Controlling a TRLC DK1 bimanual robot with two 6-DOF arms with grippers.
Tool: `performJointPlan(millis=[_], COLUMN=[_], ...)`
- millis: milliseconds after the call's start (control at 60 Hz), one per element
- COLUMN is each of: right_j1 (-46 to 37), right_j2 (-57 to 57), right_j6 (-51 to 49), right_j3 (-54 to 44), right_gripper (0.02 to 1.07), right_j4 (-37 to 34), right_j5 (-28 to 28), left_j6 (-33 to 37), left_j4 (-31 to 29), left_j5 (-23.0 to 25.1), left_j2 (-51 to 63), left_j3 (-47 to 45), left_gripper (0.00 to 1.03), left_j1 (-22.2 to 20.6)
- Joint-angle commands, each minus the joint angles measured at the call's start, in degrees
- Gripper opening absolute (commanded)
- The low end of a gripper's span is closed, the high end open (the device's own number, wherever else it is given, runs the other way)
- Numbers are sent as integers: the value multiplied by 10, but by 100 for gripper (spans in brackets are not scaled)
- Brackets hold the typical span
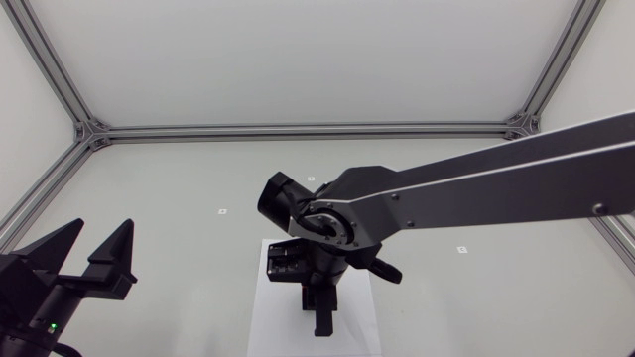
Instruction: Pick up the orange 2x2 brick with the right arm and stack it on top of the green 2x2 brick in the center
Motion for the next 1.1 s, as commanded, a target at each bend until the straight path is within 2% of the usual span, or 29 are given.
performJointPlan(millis=[0,267,700,883,967,1083], right_j1=[5,-3,-9,-8,-10,-12], right_j2=[50,70,76,80,78,82], right_j6=[1,-6,-6,-6,-15,-17], right_j3=[-16,-10,-50,-50,-38,-36], right_gripper=[31,31,31,31,31,31], right_j4=[-48,-66,-16,-23,-35,-39], right_j5=[12,-9,-16,-9,-30,-30], left_j6=[-12,-12,-12,-12,-12,-12], left_j4=[-6,-6,-6,-6,-6,-6], left_j5=[-2,-2,-2,-2,-2,-2], left_j2=[0,-1,-1,-1,-1,-1], left_j3=[-23,-23,-23,-23,-23,-23], left_gripper=[99,99,99,99,99,99], left_j1=[4,4,4,4,4,4])
